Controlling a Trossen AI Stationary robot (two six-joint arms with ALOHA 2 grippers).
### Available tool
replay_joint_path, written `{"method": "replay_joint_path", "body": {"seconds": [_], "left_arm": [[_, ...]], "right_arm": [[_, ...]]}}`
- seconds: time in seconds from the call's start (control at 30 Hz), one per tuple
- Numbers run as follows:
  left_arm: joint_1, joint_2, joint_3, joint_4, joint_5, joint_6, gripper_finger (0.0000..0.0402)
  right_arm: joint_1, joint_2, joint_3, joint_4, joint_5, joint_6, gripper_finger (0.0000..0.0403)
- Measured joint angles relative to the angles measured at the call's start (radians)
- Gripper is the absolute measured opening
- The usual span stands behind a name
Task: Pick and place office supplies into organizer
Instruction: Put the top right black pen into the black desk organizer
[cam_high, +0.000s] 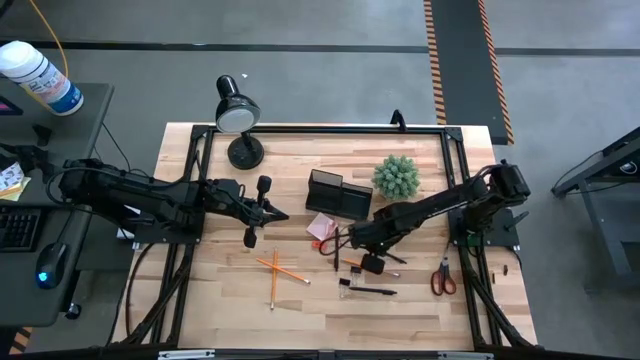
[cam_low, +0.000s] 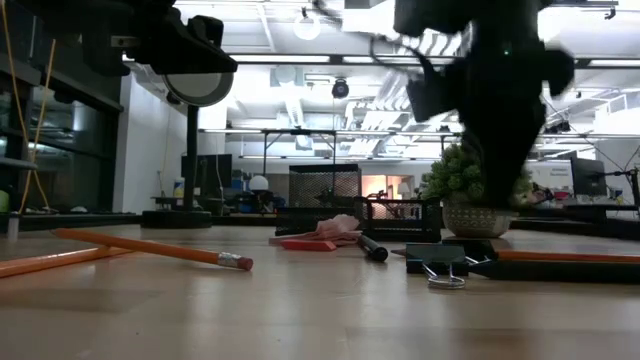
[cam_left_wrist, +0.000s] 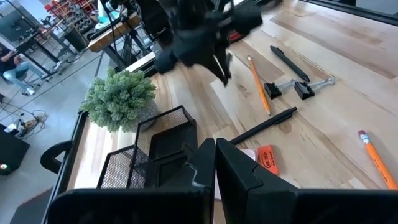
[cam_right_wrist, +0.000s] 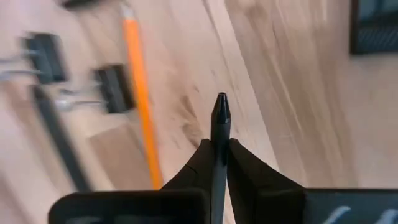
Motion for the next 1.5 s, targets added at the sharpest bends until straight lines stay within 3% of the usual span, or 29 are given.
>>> {"method": "replay_joint_path", "body": {"seconds": [0.17,0.4,0.57,0.7,0.9,1.1,1.5], "left_arm": [[0.0,0.0,0.0,-0.001,0.0,0.0,0.0003],[0.0,0.0,0.0,-0.001,0.0,0.0,0.0003],[0.0,0.0,0.0,-0.001,0.0,0.0,0.0003],[0.0,0.0,0.0,-0.001,0.0,0.0,0.0003],[0.0,0.0,0.0,-0.003,0.0,0.0,0.0003],[0.0,0.0,0.0,-0.017,0.0,0.0,0.0003],[0.0,0.0,0.0,-0.019,0.0,0.0,0.0003]], "right_arm": [[0.0,-0.001,0.144,-0.106,0.089,-0.069,0.0015],[-0.005,-0.003,0.306,-0.145,0.4,-0.246,0.0016],[-0.025,-0.003,0.348,-0.081,0.668,-0.411,0.0017],[-0.058,-0.003,0.344,0.074,0.755,-0.55,0.0017],[-0.118,-0.003,0.327,0.379,0.699,-0.718,0.0017],[-0.173,-0.004,0.326,0.541,0.628,-0.78,0.0016],[-0.351,-0.004,0.326,0.603,0.372,-0.658,0.0015]]}}
